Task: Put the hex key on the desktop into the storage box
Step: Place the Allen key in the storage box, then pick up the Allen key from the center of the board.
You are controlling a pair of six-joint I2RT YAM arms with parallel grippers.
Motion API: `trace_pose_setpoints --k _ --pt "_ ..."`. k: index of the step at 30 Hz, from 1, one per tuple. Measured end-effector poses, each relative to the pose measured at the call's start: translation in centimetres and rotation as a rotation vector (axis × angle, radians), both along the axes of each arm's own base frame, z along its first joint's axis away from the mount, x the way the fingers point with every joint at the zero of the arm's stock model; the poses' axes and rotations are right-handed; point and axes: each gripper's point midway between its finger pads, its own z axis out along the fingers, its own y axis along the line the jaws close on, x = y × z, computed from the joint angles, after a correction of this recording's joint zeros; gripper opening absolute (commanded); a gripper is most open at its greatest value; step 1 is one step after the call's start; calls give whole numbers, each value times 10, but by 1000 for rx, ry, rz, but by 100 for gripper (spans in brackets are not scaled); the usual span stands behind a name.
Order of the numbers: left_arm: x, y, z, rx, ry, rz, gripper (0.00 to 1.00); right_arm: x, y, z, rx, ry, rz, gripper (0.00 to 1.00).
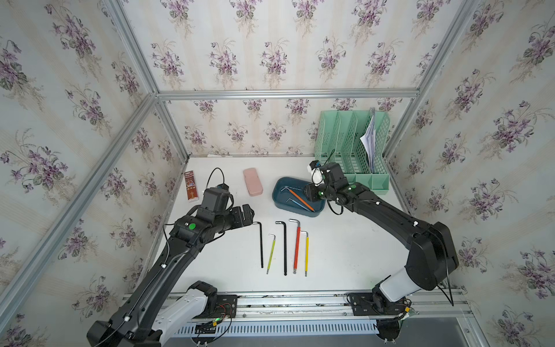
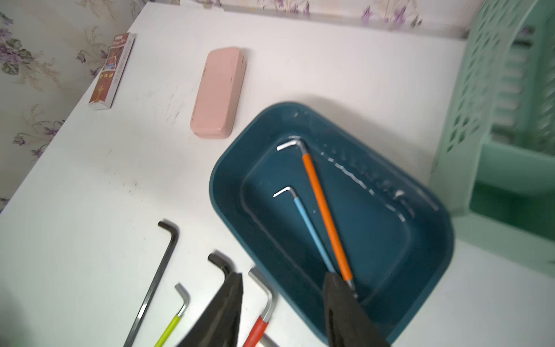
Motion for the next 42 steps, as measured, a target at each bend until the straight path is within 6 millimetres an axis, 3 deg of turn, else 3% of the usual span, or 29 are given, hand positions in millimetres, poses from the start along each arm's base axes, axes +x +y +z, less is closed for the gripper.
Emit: trace_pose_setpoints --k 5,10,16,22,31,35,42 --pt "-18 12 10 12 -59 11 99 -25 13 -11 79 84 23 48" --pt "-4 16 17 80 -108 -5 99 -45 20 -23 79 118 -7 46" --pt "35 -8 -7 107 -85 -90 99 -62 0 -50 -76 155 -153 45" --pt "60 -24 -26 112 -53 -144 99 -87 -12 -73 -148 210 -256 49" --pt "61 -27 -51 131 -17 -181 99 -130 -12 -114 -260 293 -289 52" --pt "57 -19 -54 160 -18 -161 99 -140 -22 -125 -275 329 -307 51" --pt "62 -11 -64 207 -18 -134 99 -152 -18 -139 -265 384 -287 50"
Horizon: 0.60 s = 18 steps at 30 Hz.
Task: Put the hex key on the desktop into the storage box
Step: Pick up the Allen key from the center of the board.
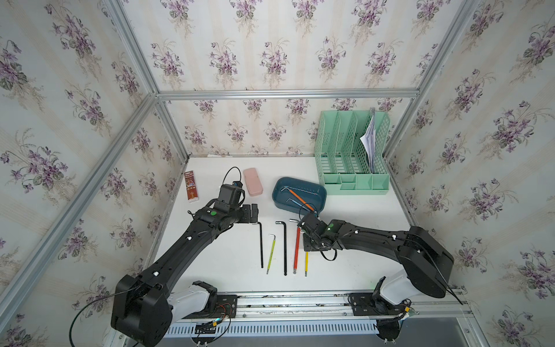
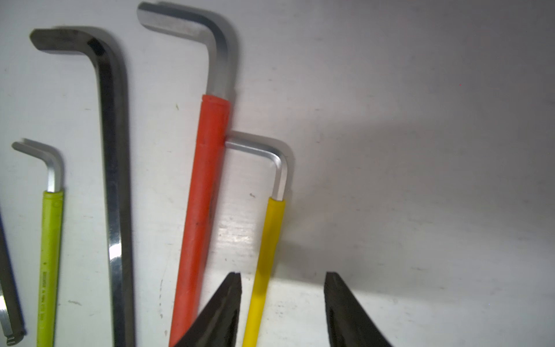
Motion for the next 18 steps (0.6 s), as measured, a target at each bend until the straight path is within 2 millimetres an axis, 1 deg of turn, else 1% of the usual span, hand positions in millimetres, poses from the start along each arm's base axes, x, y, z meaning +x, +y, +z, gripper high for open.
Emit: trace_pose_setpoints --k 3,7,9,14,18 --pt "3 -1 4 3 -6 -6 99 -2 7 -1 17 8 12 50" --pt "0 2 7 17 -26 -15 99 2 13 -5 -12 15 22 50" --pt "-2 4 8 22 -34 -11 99 2 9 -6 -52 14 30 50" --pt "-6 6 6 22 -37 -8 99 0 -10 -5 -122 12 18 51" --pt "-7 6 5 18 -34 -4 99 -4 -14 -2 -125 20 19 51"
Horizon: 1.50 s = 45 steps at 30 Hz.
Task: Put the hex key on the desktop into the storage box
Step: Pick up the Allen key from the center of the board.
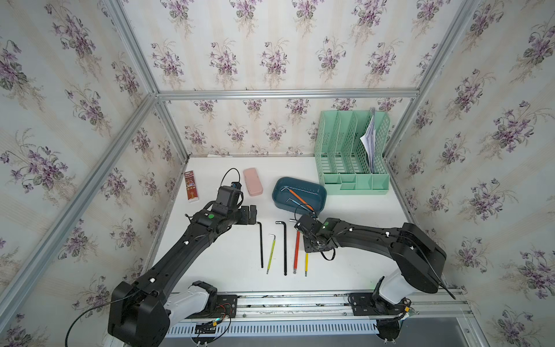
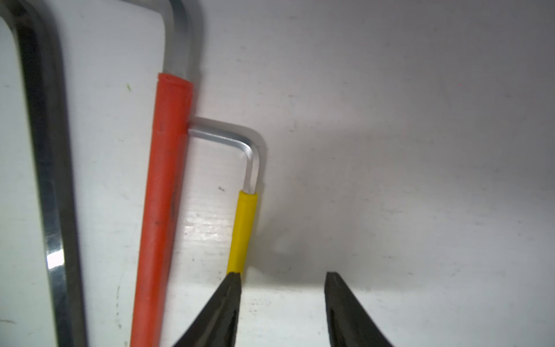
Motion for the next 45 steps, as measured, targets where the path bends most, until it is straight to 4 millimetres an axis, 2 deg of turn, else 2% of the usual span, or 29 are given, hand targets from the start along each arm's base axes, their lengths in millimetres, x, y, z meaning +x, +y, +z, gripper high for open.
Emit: trace_pose_setpoints --k 7,11,14,17,23,28,38,45 --pt "-2 -2 1 -21 -2 2 99 -6 13 15 124 2 -7 51" --pt "-1 0 0 -43 -13 36 99 -12 26 6 153 58 12 48" --pt "7 -1 10 -64 -50 57 99 -19 28 -2 114 90 22 48" --pt "10 0 13 -66 -64 69 99 -25 26 -4 75 114 18 48" --pt "6 3 2 -47 -45 79 99 -32 19 -15 17 153 10 48" --pt "6 5 1 -41 -45 83 99 -31 18 -19 -12 155 11 45" --pt "12 4 -17 -16 -3 84 99 -32 13 -29 -31 131 3 32" --pt "12 3 -20 -15 5 85 99 -27 9 -30 -21 88 -1 34"
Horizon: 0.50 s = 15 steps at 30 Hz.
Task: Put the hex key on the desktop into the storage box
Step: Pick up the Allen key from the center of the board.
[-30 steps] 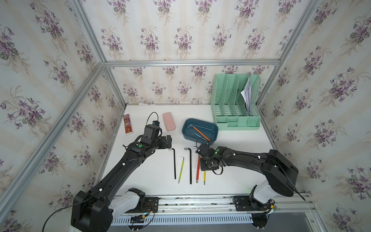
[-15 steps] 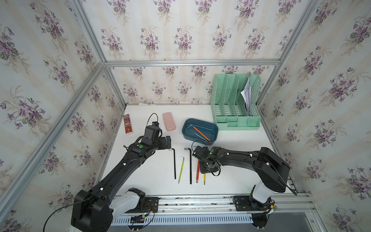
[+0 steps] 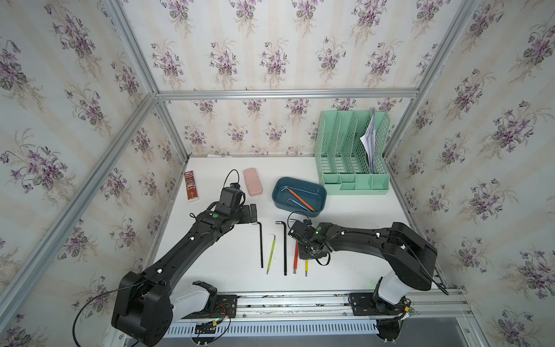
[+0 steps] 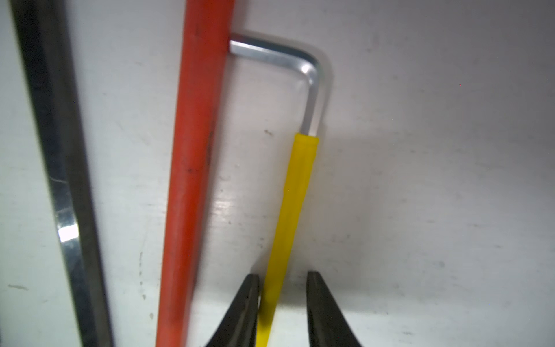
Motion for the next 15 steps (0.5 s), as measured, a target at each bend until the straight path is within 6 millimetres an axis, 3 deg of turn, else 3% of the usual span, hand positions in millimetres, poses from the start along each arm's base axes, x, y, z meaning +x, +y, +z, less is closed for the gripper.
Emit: trace_pose_setpoints --k 4,15 --pt "0 0 0 -4 2 3 99 15 -3 3 32 -69 -29 37" --pt "-3 0 1 -12 -1 5 99 26 -8 9 63 -52 -57 40"
